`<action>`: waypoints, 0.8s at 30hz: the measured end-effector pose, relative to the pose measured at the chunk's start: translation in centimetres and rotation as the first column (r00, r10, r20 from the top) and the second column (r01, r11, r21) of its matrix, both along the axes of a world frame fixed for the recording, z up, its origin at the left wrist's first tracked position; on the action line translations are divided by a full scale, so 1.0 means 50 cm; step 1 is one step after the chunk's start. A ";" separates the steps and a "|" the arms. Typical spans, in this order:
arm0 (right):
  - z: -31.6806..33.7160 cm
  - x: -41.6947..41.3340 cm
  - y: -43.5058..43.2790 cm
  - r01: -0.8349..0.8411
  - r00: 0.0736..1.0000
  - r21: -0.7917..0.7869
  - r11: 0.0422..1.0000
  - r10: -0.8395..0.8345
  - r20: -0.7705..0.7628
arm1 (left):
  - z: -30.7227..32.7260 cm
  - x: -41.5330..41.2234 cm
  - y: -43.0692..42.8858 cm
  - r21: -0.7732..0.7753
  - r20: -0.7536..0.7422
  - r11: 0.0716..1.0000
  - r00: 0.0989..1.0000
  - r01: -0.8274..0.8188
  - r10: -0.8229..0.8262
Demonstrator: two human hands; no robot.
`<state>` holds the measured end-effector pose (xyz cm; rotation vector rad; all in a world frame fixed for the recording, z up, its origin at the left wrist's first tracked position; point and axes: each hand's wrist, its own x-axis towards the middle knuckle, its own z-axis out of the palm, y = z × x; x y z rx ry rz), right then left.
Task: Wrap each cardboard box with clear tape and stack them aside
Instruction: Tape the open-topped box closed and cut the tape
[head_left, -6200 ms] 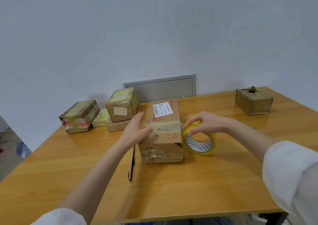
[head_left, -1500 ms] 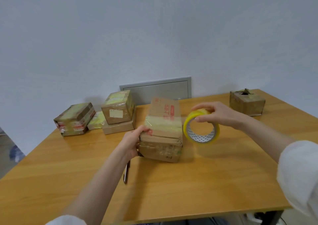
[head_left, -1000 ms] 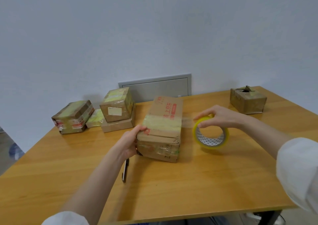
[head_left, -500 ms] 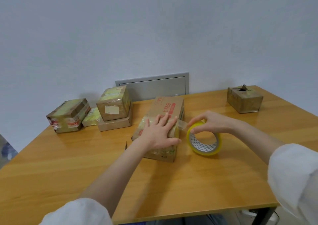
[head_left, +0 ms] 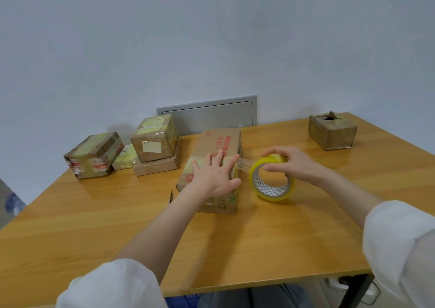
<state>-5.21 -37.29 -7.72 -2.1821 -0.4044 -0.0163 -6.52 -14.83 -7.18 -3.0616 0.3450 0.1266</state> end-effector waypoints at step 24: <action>0.036 0.000 0.056 0.164 0.981 -0.337 0.927 -0.188 -0.039 | -0.102 -0.073 0.215 -0.305 -0.077 0.768 0.819 -0.563 0.569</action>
